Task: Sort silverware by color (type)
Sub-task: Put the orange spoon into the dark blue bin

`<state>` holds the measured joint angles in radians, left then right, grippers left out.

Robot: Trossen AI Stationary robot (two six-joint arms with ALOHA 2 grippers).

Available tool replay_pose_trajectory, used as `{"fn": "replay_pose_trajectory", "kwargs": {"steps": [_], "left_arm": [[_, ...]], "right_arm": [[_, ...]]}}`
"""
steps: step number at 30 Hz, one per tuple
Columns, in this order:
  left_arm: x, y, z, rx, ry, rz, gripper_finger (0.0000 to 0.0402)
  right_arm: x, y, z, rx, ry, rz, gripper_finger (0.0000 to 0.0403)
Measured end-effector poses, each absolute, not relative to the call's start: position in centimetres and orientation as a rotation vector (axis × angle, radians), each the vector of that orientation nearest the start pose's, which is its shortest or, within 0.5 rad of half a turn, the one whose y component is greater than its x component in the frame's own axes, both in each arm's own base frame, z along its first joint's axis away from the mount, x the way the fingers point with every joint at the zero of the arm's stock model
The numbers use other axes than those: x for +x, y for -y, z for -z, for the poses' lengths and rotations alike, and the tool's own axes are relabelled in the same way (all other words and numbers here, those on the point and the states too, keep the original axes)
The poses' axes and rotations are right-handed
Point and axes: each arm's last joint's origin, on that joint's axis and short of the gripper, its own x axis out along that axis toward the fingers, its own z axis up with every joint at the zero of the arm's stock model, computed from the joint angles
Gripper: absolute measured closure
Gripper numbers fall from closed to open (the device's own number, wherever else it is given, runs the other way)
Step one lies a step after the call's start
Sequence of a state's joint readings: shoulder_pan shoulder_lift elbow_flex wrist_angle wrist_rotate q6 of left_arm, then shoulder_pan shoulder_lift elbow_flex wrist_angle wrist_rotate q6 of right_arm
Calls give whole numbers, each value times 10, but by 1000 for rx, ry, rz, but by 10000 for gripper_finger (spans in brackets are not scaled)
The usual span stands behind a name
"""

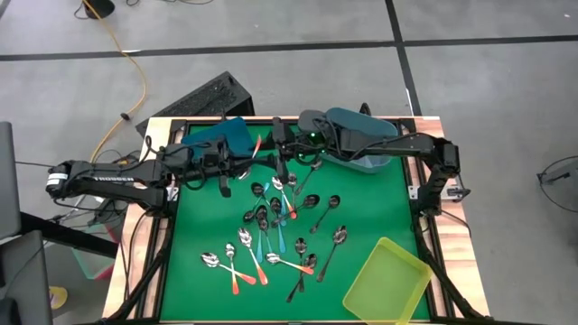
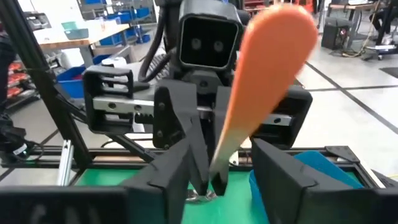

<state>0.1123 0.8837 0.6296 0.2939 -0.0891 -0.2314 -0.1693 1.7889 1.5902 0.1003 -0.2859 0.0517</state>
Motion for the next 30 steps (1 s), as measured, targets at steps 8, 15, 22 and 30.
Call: {"fn": "replay_pose_trajectory", "kwargs": {"steps": [8, 15, 22, 30], "left_arm": [[200, -25, -308, -226, 64, -190, 401], [200, -25, -307, -252, 61, -197, 396], [187, -28, -302, -290, -18, -344, 335], [154, -28, -309, -345, 9, -502, 282]], "right_arm": [[419, 64, -362, 72, -106, -121, 383], [419, 65, -362, 75, -104, -103, 385], [416, 83, -360, 74, -113, 1, 395], [414, 117, -350, 137, -144, 175, 396]]}}
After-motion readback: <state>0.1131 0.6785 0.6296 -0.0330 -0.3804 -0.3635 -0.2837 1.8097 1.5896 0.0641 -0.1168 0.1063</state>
